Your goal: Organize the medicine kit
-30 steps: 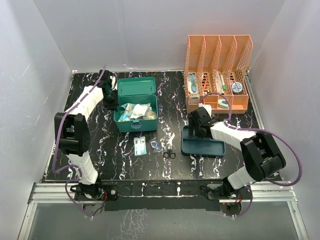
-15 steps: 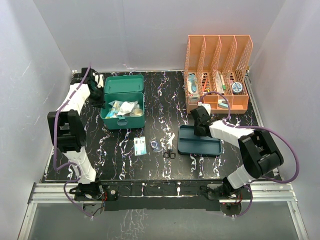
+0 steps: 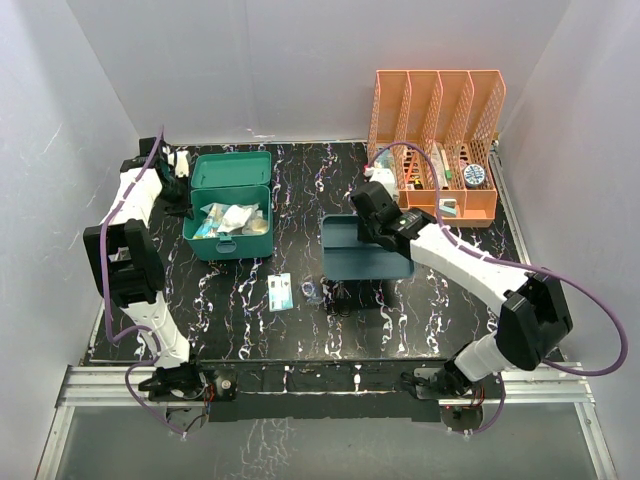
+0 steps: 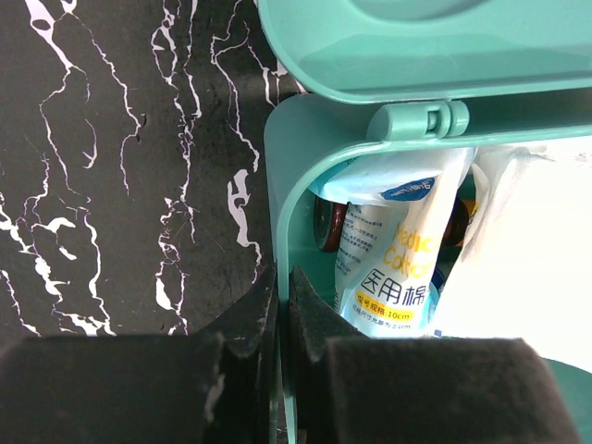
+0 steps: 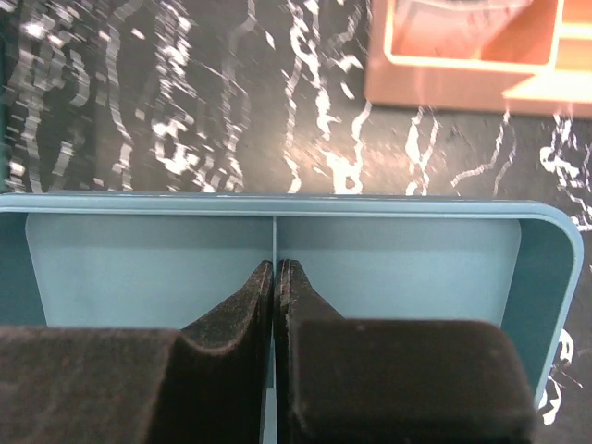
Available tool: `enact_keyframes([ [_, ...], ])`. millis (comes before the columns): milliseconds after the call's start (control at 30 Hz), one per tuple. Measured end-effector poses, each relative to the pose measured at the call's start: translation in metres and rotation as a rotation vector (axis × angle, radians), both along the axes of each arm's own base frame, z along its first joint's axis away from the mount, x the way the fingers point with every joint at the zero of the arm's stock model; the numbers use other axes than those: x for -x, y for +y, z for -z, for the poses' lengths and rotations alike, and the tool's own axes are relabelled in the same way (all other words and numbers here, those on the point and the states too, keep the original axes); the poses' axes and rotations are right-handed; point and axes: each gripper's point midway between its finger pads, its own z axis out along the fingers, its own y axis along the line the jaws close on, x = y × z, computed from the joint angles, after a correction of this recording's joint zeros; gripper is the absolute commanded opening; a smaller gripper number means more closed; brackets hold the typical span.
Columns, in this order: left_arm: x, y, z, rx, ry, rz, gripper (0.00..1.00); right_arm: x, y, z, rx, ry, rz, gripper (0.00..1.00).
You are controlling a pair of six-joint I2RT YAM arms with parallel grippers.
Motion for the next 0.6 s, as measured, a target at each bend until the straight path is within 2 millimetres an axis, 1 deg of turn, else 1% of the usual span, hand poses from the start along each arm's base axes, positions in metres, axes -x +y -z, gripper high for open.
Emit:
enact_keyframes([
  [67, 0.000, -0.001, 0.000, 0.003, -0.001, 0.006, 0.00, -0.007, 0.015, -0.019, -0.027, -0.039, -0.016, 0.00],
  [100, 0.000, -0.001, 0.000, 0.004, -0.002, 0.010, 0.00, -0.011, 0.019, -0.024, -0.032, -0.051, -0.017, 0.00],
  [167, 0.000, -0.001, 0.000, 0.006, -0.003, 0.014, 0.00, -0.021, 0.027, -0.029, -0.035, -0.062, -0.015, 0.00],
  [200, 0.000, 0.000, 0.000, 0.008, -0.003, 0.013, 0.00, -0.027, 0.032, -0.028, -0.032, -0.061, -0.013, 0.00],
  [267, 0.000, 0.000, 0.000, 0.012, -0.003, 0.013, 0.00, -0.037, 0.041, -0.017, -0.018, -0.043, -0.016, 0.00],
  [333, 0.000, 0.000, 0.000, 0.016, -0.005, 0.013, 0.00, -0.045, 0.051, -0.001, 0.004, -0.013, -0.019, 0.00],
  [433, 0.000, 0.000, 0.000, 0.024, -0.009, 0.012, 0.00, -0.061, 0.071, 0.022, 0.031, 0.019, -0.032, 0.00],
  [533, 0.002, -0.002, 0.000, 0.031, -0.008, 0.014, 0.00, -0.074, 0.088, 0.037, 0.041, 0.033, -0.044, 0.00],
  [600, 0.003, -0.003, 0.000, 0.037, -0.007, 0.015, 0.00, -0.082, 0.099, 0.041, 0.041, 0.032, -0.050, 0.00],
])
